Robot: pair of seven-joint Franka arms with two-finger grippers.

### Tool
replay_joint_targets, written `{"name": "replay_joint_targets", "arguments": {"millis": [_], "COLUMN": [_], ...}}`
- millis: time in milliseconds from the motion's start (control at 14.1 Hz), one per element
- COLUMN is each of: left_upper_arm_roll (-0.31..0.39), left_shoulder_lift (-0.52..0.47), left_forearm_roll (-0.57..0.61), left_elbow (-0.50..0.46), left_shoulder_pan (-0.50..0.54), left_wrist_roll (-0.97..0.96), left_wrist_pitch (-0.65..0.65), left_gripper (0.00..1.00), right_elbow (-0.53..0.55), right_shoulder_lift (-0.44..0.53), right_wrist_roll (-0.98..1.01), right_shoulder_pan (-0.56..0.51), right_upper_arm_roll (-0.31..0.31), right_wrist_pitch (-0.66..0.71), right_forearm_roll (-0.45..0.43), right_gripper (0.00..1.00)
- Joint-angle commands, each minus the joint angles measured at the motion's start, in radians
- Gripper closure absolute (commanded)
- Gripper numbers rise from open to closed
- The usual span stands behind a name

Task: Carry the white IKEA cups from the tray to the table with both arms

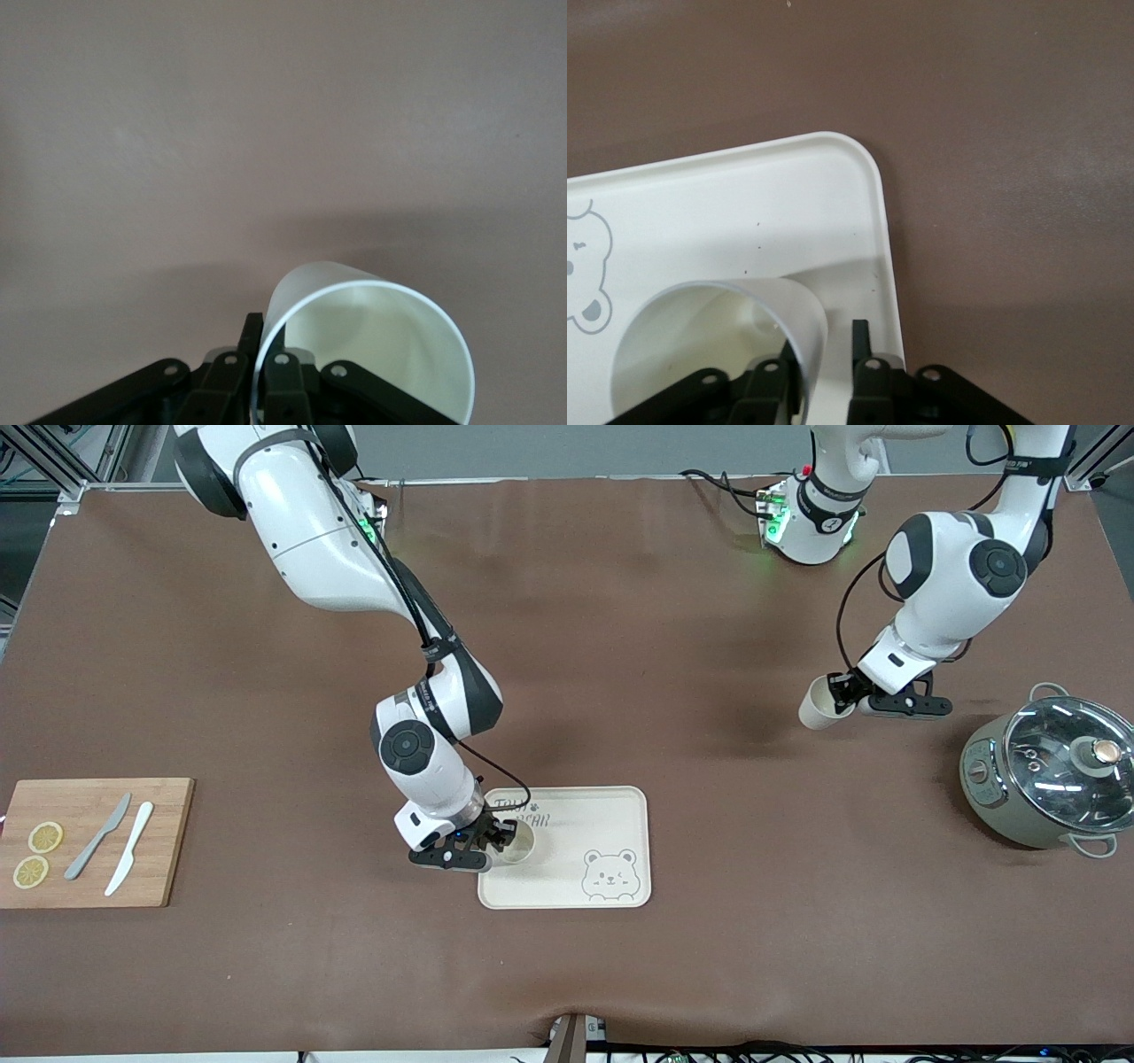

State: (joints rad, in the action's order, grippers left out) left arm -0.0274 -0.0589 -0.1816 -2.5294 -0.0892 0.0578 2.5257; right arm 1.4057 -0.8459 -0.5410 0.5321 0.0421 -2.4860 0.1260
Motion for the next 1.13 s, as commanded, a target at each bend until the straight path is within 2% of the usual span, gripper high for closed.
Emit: {"name": "replay_joint_targets", "arguments": {"millis": [0,425,566,708,849,1061], "left_upper_arm_roll": [-0.012,-0.011,-0.011,-0.009,-0.009,-0.011], "left_shoulder_lift": [0.077,0.174,0.192,0.217,0.229,0.251], "left_forearm_roll": [-0.042,-0.041,-0.042,-0.041,-0.039,-0.033], "left_elbow": [0.004,0.009,0.009,0.009,0.008,0.015], "left_shoulder_pan": [0.003,0.022,0.022,0.022,0.020,0.014], "left_wrist_roll": [0.010,0.054,0.065,0.071,0.083,0.083], "left_wrist_pitch": [0.056,0.154,0.185,0.218,0.241,0.248], "left_gripper": [1.00,1.00,1.00,1.00,1.00,1.00], "right_elbow": [-0.022,-0.024,-0.027,-0.037,-0.106,-0.139], "right_shoulder_lift": [-0.015,-0.005,0.031,0.083,0.137,0.218], "right_wrist_roll": [-0.017,-0.019,-0.017,-0.016,0.004,0.178], "right_shoulder_pan": [0.009,0.009,0.003,-0.030,-0.085,-0.168], "right_upper_arm_roll": [0.006,0.004,0.002,-0.005,-0.005,0.001], "right_wrist_pitch": [-0.002,0.007,0.024,0.154,0.333,0.485], "right_forearm_roll": [-0.019,-0.014,0.000,0.029,0.050,0.050], "right_gripper": [1.00,1.00,1.00,1.00,1.00,1.00]}}
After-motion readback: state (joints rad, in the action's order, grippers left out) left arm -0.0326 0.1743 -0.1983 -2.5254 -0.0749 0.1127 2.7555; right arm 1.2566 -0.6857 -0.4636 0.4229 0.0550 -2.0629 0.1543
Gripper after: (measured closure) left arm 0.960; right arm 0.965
